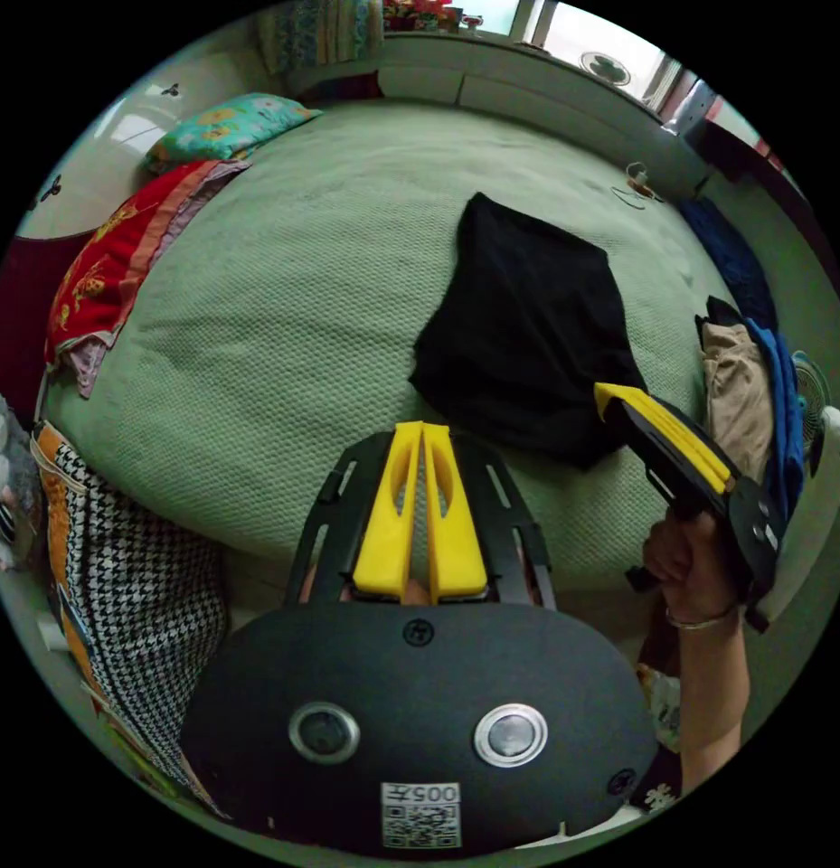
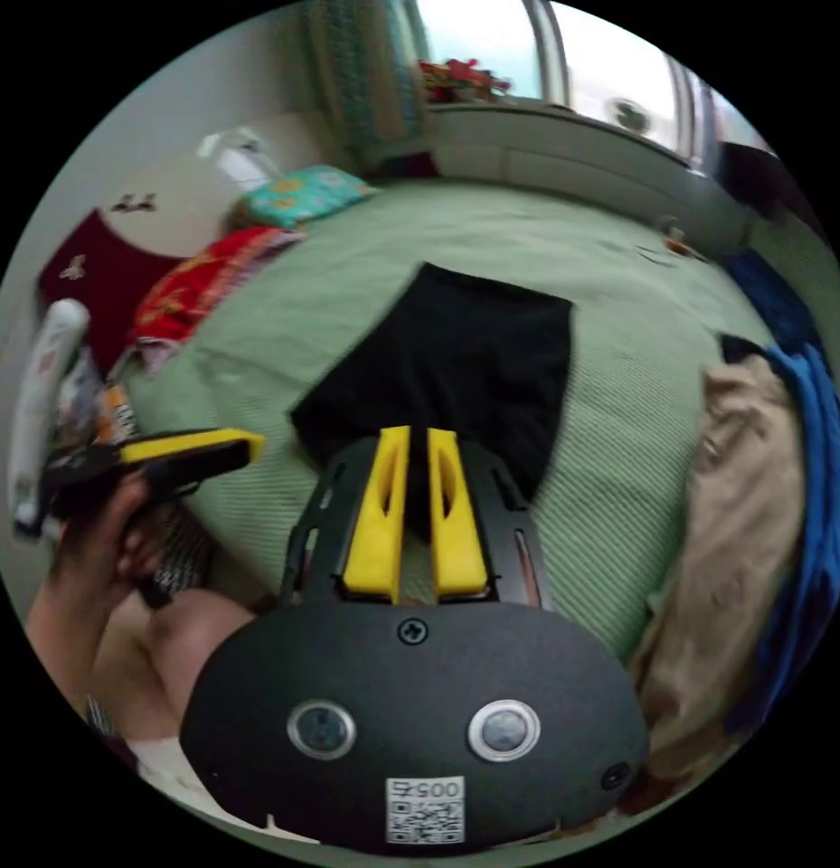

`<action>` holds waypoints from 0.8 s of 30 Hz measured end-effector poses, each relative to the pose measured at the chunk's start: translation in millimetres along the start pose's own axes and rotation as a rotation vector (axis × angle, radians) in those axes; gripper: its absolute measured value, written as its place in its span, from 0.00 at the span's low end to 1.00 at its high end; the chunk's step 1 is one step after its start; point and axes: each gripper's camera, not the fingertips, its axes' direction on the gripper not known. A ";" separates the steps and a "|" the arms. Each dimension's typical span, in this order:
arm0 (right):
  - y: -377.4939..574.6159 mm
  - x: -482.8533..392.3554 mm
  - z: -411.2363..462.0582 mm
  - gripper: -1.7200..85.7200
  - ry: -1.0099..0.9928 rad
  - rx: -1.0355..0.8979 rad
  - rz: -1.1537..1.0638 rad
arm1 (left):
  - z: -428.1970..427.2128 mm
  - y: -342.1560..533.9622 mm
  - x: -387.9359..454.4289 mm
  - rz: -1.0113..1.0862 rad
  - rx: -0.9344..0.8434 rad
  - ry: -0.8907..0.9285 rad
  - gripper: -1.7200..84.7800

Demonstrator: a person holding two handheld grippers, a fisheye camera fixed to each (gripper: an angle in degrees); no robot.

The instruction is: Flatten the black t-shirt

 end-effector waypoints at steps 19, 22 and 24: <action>-41.5 -104.5 24.2 0.00 0.043 -0.010 -0.126 | -3.8 -83.7 -154.5 0.056 0.042 0.204 0.02; -49.8 -91.8 3.5 0.00 0.125 0.040 -0.091 | -4.6 -98.1 -160.6 0.100 0.064 0.204 0.03; -55.0 -78.7 -10.1 0.00 0.153 0.059 -0.052 | -1.5 -106.5 -163.9 0.105 0.057 0.191 0.03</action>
